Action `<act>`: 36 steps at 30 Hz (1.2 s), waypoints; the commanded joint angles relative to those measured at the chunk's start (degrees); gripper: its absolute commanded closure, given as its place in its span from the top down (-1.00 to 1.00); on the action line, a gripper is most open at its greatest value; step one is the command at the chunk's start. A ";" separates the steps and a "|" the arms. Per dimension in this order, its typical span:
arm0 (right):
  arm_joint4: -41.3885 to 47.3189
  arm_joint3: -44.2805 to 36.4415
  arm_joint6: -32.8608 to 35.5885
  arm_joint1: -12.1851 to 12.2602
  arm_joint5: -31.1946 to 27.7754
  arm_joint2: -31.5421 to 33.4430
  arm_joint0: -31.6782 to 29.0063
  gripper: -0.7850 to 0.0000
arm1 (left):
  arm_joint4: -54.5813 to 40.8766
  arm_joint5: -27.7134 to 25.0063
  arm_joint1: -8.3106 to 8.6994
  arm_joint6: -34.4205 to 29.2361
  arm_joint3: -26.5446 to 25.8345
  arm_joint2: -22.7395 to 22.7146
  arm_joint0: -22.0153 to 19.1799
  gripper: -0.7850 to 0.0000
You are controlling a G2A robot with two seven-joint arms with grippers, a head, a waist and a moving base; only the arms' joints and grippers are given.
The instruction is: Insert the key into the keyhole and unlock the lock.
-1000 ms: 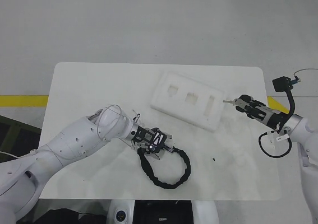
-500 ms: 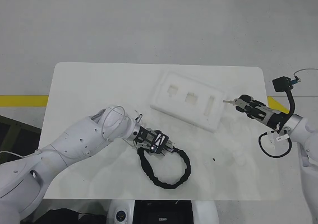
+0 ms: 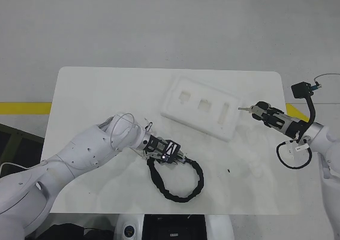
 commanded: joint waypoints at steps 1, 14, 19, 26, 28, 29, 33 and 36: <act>0.00 0.00 0.00 0.00 0.00 0.00 0.00 -1.00 | 0.27 -0.11 -0.15 0.11 0.12 -0.05 -0.01 -0.47; 0.11 -0.37 -1.06 0.02 -0.14 -0.80 -0.92 -1.00 | -1.67 1.45 -1.30 6.33 2.65 -1.52 0.42 -1.00; 0.55 -1.10 0.93 0.27 0.48 -2.25 -1.32 -1.00 | -2.99 4.33 -0.93 13.11 5.09 -2.75 1.64 -1.00; 2.53 -5.76 5.68 0.51 4.28 -5.94 -2.40 -1.00 | -4.76 10.60 -0.09 20.05 7.66 -5.42 3.72 -1.00; 2.45 -7.52 6.64 0.55 5.84 -7.55 -2.81 -1.00 | -5.57 12.37 0.14 20.86 8.00 -6.41 4.36 -1.00; 2.44 -8.39 6.82 0.54 6.53 -8.36 -2.94 -1.00 | -5.95 13.05 0.23 21.01 8.00 -6.85 4.67 -1.00; 0.99 -11.55 6.25 0.46 8.97 -12.41 -3.45 -1.00 | -7.17 15.11 0.53 19.79 7.42 -8.58 5.71 -1.00; -0.28 -12.93 4.69 0.28 10.83 -15.79 -3.33 -1.00 | -9.04 15.67 0.69 18.50 6.95 -9.96 6.65 -1.00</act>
